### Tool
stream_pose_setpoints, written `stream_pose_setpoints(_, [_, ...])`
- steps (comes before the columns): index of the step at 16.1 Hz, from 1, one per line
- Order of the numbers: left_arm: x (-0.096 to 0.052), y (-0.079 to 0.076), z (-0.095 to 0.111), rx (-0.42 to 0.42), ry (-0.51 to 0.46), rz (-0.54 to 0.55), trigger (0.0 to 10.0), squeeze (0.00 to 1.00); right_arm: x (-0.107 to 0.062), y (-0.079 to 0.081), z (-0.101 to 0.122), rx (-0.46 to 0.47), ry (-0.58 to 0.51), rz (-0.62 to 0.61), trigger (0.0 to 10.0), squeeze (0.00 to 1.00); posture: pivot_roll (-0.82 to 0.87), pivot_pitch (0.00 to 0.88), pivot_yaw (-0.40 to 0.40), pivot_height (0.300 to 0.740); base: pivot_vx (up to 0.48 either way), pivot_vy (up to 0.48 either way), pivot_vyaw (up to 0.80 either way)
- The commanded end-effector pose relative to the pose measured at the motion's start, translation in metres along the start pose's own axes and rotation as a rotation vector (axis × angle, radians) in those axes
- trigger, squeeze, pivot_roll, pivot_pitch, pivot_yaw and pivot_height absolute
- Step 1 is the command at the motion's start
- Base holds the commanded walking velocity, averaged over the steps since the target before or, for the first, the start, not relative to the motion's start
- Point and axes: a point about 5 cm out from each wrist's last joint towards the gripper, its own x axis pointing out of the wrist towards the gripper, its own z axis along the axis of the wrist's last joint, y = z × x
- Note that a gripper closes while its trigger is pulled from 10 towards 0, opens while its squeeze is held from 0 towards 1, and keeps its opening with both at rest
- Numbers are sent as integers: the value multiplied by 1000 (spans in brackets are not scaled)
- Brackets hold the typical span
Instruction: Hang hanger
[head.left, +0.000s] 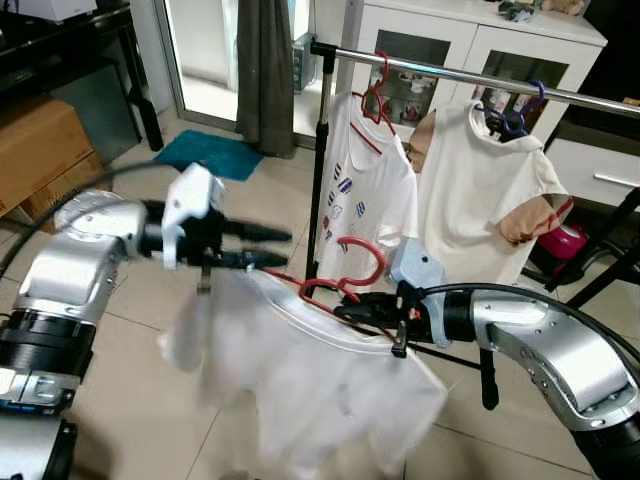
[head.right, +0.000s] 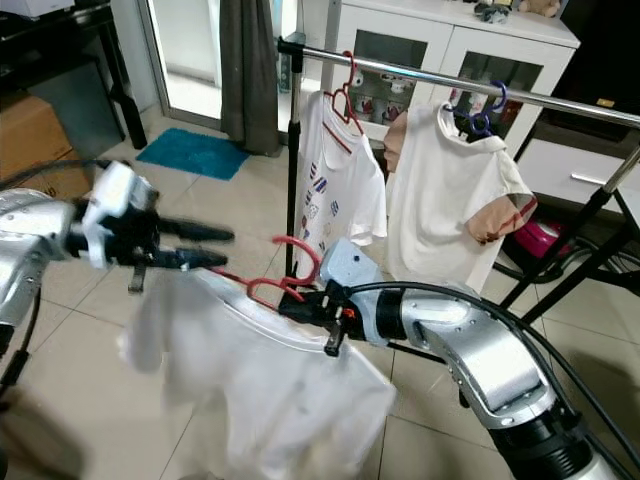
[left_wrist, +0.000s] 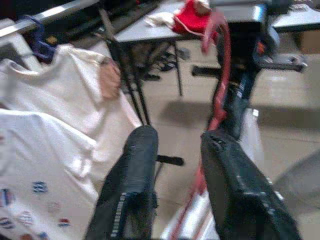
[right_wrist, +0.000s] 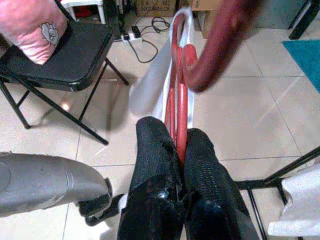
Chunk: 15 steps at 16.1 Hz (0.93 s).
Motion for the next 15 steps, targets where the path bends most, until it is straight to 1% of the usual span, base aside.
stream_pose_setpoints(1, [2,0,2,6,-30,43,10000,973,-2,-1,1,-8,-5,-20,0,0,-67,0,-58,740,0,0,0])
stream_pose_setpoints(2, [2,2,4,0,-57,85,10000,165,-2,0,-1,-8,0,-19,0,0,-67,0,-58,740,0,0,0])
stream_pose_setpoints(3, [1,4,3,-8,-55,130,10000,0,-1,-1,-3,-1,-1,-35,0,0,-68,0,-56,740,0,0,0])
stream_pose_setpoints(5, [-2,9,1,-19,-53,228,10000,0,-1,-4,-6,18,-6,-81,0,0,-71,0,-51,740,0,0,0])
stream_pose_setpoints(6, [-8,17,-7,-32,-5,417,10000,0,-2,-11,-13,48,-15,-173,0,0,-73,0,-43,740,0,0,0])
stream_pose_setpoints(7, [-11,18,-11,-43,17,497,10000,0,-3,-15,-16,70,-22,-228,0,0,-71,0,-43,740,0,0,0])
stream_pose_setpoints(8, [-11,16,-18,-82,42,619,10000,0,-5,-21,-18,126,-65,-310,0,0,-68,0,-44,740,0,0,0])
stream_pose_setpoints(9, [-4,9,-24,-136,30,687,10000,0,-5,-23,-16,186,-129,-347,0,0,-64,0,-47,740,0,0,0])
stream_pose_setpoints(10, [5,3,-30,-178,19,716,10000,0,-4,-23,-14,213,-168,-355,0,0,-64,0,-47,740,0,0,0])
stream_pose_setpoints(11, [18,-6,-38,-213,22,760,10000,0,-2,-23,-11,241,-215,-364,0,0,-66,0,-47,740,0,0,0])
stream_pose_setpoints(12, [28,-12,-44,-241,25,816,10000,0,0,-21,-8,244,-247,-359,0,0,-69,0,-48,740,0,0,0])
stream_pose_setpoints(13, [31,-14,-49,-269,22,894,10000,0,1,-21,-5,250,-275,-362,0,0,-68,0,-49,740,0,0,0])
stream_pose_setpoints(14, [33,-16,-52,-273,32,909,10000,0,1,-21,-4,253,-289,-365,0,0,-68,0,-49,740,0,0,0])
stream_pose_setpoints(15, [34,-18,-59,-270,71,952,10000,0,0,-21,0,258,-321,-363,0,0,-72,0,-52,740,0,0,0])
